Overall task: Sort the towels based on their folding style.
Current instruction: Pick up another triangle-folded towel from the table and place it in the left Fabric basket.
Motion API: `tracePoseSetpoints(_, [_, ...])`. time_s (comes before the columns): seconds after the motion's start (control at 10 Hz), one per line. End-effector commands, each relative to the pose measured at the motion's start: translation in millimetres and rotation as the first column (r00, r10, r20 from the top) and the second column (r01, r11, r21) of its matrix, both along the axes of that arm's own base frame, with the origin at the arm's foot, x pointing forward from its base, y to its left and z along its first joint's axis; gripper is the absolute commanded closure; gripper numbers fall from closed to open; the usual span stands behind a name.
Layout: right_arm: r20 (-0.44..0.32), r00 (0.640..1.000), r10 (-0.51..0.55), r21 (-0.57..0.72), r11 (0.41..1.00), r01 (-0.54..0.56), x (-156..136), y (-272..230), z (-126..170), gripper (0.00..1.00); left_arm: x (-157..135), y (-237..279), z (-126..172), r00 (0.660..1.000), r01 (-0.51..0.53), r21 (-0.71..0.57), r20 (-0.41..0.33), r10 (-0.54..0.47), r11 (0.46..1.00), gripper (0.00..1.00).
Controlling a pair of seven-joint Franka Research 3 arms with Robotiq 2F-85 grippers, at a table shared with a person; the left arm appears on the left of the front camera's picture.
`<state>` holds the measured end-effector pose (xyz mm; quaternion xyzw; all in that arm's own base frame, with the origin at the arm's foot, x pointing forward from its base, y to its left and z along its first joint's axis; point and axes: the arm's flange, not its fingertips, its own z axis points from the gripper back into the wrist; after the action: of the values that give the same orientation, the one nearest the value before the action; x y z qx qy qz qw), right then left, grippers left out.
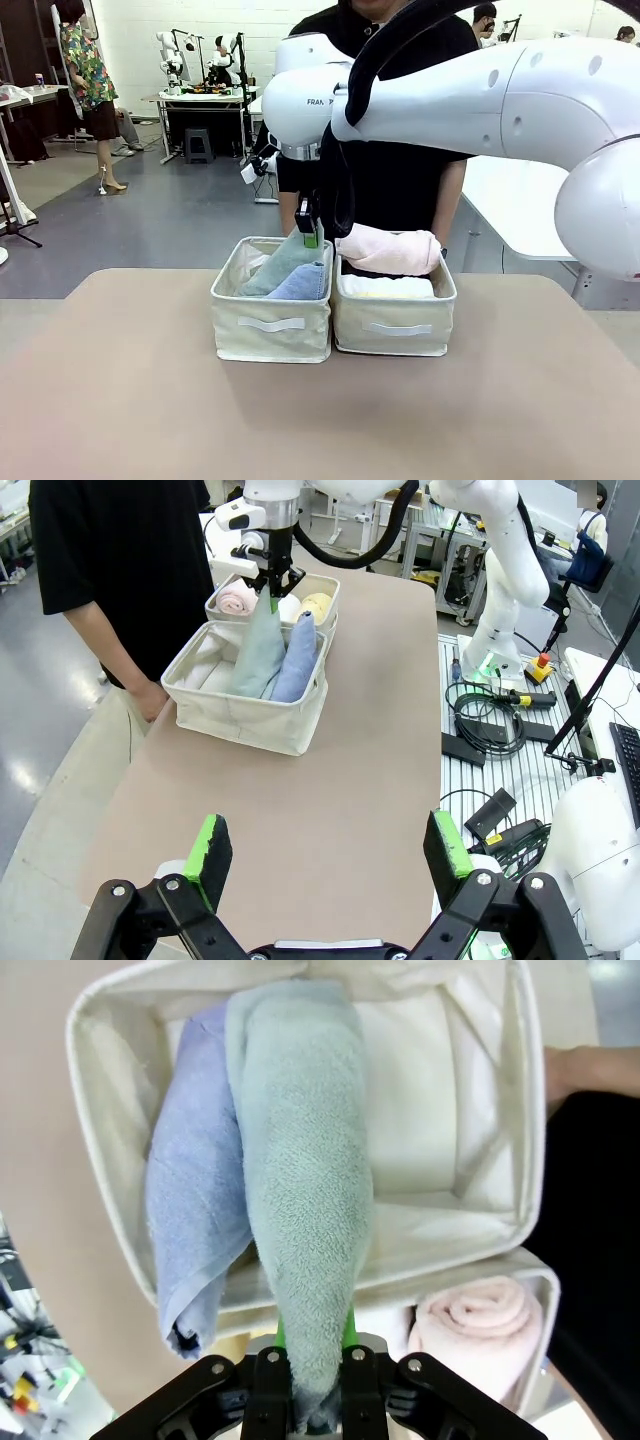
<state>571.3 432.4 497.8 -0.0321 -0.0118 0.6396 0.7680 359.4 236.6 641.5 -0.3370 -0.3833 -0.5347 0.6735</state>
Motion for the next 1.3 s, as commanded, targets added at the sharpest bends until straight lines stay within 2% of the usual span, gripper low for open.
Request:
tracePoseSetpoints(0.0, [-0.016, 1.0, -0.004, 0.001, 1.0, 0.004, 9.2, 9.8, -1.2, 0.83, -1.6, 1.0, 1.2, 1.0, 0.006, -0.01, 0.017, -0.005, 1.0, 0.0])
tracePoseSetpoints(0.5, [-0.1, 0.995, -0.02, -0.029, 0.999, 0.017, 14.4, 10.3, -41.2, 0.83, -1.6, 1.0, 1.2, 1.0, 0.006, -0.01, 0.017, -0.005, 1.0, 0.0])
tracePoseSetpoints(0.7, [-0.126, 0.992, -0.017, -0.021, 1.0, 0.015, 16.4, 9.4, -45.7, 0.83, -1.6, 1.0, 1.2, 1.0, 0.006, -0.01, 0.017, -0.005, 1.0, 0.0])
tracePoseSetpoints(0.8, [-0.134, 0.991, -0.019, -0.022, 1.0, 0.016, 16.7, 9.2, -46.6, 0.42, -1.6, 1.0, 1.2, 1.0, 0.006, -0.01, 0.017, -0.005, 1.0, 0.0])
tracePoseSetpoints(0.9, [-0.141, 0.99, -0.018, -0.023, 1.0, 0.015, 16.8, 8.6, -47.0, 0.23, -1.6, 1.0, 1.2, 1.0, 0.006, -0.01, 0.017, -0.005, 1.0, 0.0])
tracePoseSetpoints(1.0, [-0.143, 0.99, -0.018, -0.024, 1.0, 0.014, 16.3, 8.3, -46.9, 0.0, -1.6, 1.0, 1.2, 1.0, 0.006, -0.01, 0.017, -0.005, 1.0, 0.0])
tracePoseSetpoints(1.2, [-0.144, 0.989, -0.02, -0.022, 1.0, 0.017, 17.0, 8.6, -48.4, 0.0, -1.6, 1.0, 1.2, 1.0, 0.006, -0.01, 0.017, -0.005, 1.0, 0.0])
